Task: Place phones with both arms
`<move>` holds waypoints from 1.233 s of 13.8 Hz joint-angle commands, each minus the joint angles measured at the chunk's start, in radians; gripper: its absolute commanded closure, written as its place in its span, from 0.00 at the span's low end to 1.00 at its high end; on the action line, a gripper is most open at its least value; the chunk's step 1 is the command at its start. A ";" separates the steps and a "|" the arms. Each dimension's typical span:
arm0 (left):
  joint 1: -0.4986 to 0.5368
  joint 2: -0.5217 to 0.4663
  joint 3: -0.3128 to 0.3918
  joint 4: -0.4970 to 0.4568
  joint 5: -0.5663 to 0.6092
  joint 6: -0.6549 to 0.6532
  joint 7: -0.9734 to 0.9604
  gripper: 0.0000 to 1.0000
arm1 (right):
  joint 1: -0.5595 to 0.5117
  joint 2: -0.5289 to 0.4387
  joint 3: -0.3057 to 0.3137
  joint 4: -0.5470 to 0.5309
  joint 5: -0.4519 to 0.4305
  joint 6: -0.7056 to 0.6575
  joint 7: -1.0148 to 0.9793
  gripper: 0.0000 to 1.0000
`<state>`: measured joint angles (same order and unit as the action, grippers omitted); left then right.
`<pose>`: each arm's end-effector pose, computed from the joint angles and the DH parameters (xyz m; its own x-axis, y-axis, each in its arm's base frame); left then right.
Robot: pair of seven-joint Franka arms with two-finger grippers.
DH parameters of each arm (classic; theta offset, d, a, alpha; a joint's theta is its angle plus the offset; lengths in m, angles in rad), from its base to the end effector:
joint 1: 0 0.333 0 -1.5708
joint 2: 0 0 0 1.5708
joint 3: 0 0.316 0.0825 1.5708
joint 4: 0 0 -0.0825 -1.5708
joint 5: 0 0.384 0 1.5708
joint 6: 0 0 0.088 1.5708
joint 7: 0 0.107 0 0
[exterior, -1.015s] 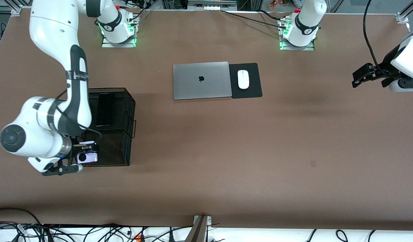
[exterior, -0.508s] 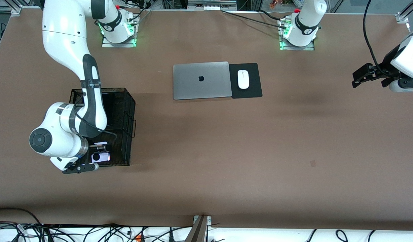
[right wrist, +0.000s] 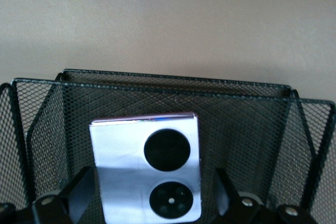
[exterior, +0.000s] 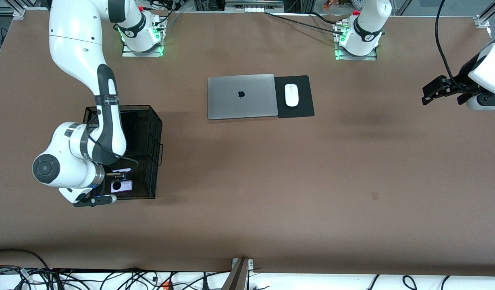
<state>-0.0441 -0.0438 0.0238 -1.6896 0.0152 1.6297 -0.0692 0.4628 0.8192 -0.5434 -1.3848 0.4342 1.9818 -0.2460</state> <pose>0.5439 -0.0092 0.5974 0.9987 0.0479 -0.0151 0.0477 -0.9987 -0.0152 0.7170 0.0500 0.2594 0.9907 0.0933 -0.0989 0.0925 -0.9956 -0.0127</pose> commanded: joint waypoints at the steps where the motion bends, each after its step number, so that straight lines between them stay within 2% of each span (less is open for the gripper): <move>1: 0.000 0.005 -0.001 0.022 0.000 -0.021 0.006 0.00 | 0.008 -0.069 -0.029 0.004 0.011 -0.082 0.011 0.00; 5: 0.001 0.005 -0.001 0.022 0.000 -0.021 0.006 0.00 | 0.014 -0.170 -0.064 0.018 -0.012 -0.230 0.022 0.00; 9: 0.000 0.005 -0.001 0.022 0.000 -0.021 0.006 0.00 | 0.040 -0.290 -0.061 0.012 -0.113 -0.302 0.027 0.00; 12: 0.000 0.005 -0.001 0.022 0.000 -0.022 0.006 0.00 | 0.057 -0.412 -0.038 -0.045 -0.227 -0.319 0.100 0.00; 15: 0.001 0.005 -0.001 0.022 0.000 -0.022 0.006 0.00 | -0.010 -0.564 0.084 -0.144 -0.348 -0.308 0.164 0.00; 17: 0.001 0.005 -0.001 0.022 0.000 -0.022 0.006 0.00 | -0.128 -0.652 0.216 -0.203 -0.416 -0.307 0.200 0.00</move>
<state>-0.0440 -0.0438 0.0238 -1.6895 0.0152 1.6296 -0.0692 0.4413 0.2948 -0.4573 -1.4739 0.0789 1.6600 -0.0867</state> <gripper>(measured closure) 0.000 0.000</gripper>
